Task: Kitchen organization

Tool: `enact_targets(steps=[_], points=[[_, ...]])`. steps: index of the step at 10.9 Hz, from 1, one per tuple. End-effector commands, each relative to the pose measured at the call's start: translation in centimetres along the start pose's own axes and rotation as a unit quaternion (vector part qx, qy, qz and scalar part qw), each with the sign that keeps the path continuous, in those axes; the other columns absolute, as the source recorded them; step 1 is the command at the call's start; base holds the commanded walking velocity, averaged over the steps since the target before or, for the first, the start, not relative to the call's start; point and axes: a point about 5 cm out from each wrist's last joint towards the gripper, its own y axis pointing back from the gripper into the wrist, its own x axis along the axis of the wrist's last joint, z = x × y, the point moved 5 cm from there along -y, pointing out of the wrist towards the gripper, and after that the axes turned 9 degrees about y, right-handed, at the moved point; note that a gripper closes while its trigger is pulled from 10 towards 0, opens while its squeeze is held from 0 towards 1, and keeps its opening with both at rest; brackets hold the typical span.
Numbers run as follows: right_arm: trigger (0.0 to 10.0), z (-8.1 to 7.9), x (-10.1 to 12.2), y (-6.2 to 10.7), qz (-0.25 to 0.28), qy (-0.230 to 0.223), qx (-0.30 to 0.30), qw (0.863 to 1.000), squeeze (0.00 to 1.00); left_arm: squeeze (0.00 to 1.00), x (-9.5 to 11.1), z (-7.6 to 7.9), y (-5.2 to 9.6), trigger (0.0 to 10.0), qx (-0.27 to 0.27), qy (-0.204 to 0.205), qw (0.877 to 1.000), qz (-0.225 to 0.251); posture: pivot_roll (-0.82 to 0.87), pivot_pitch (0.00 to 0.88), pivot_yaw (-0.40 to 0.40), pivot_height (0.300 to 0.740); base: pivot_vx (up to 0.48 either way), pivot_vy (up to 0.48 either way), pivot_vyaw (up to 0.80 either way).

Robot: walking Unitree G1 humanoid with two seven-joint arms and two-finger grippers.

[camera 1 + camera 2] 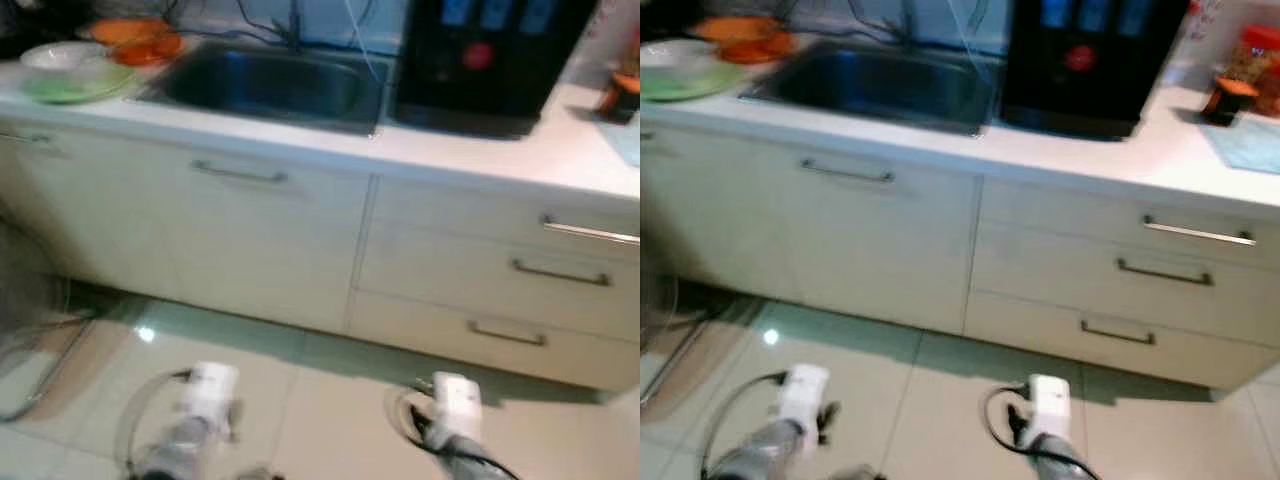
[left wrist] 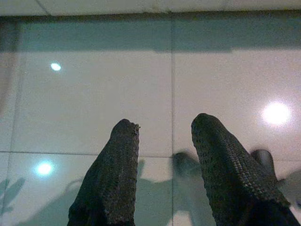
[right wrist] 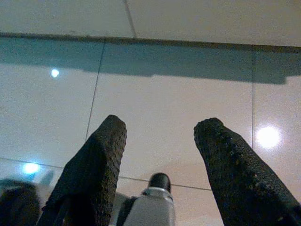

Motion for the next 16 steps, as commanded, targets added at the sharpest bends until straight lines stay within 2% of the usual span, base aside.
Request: enact_targets(steps=[1,4,10,11,12,13,14,15,16], points=[[10.0,-0.6,0.2,-0.1,0.001,-0.01,0.005,1.0,0.0,0.0,1.1,-0.9,0.0,10.0,0.011,-0.004,1.0,0.011,-0.05,0.0,-0.049,0.719,0.0,0.48,0.0],[10.0,-0.6,0.1,-0.1,-0.001,-0.011,0.005,1.0,0.0,0.0,1.1,-0.9,0.0,10.0,0.013,-0.001,1.0,0.012,-0.05,0.0,-0.052,0.719,0.0,0.48,-0.48],[10.0,-0.6,0.5,-0.2,0.006,-0.01,0.003,1.0,0.0,0.0,1.7,-1.0,0.0,10.0,0.019,-0.003,0.999,0.03,-0.04,0.013,-0.052,0.719,0.0,0.0,0.0],[10.0,-0.1,1.7,-0.4,0.024,0.01,-0.009,1.0,0.0,0.0,2.5,-1.5,0.1,10.0,0.031,-0.01,0.998,0.052,-0.04,0.013,-0.052,0.719,0.0,0.0,0.0],[10.0,0.3,4.7,-0.6,0.076,0.031,-0.015,0.996,0.0,0.0,4.9,-2.4,0.4,10.0,0.055,-0.035,0.992,0.105,-0.04,0.022,-0.054,0.719,0.0,0.0,0.0],[10.0,0.6,7.0,-0.6,0.115,0.069,-0.021,0.991,0.0,0.0,6.9,-3.0,0.7,10.0,0.07,-0.041,0.986,0.144,-0.04,0.024,-0.056,0.719,0.0,0.0,0.0],[10.0,0.0,12.6,-0.3,0.206,0.128,-0.019,0.97,0.0,0.0,11.2,-3.2,1.3,10.0,0.065,-0.026,0.974,0.217,-0.04,0.024,-0.056,0.719,0.0,0.0,0.0],[10.0,-0.6,17.3,0.6,0.28,0.126,-0.012,0.952,0.0,0.0,13.1,-2.6,1.9,10.0,0.052,-0.018,0.963,0.266,-0.04,0.028,-0.063,0.719,0.0,0.0,0.0],[10.0,-1.1,22.0,2.3,0.362,0.093,-0.014,0.927,0.0,0.0,17.9,-2.0,3.3,10.0,0.048,-0.028,0.94,0.337,-0.05,0.03,-0.064,0.719,0.0,0.0,0.0]])
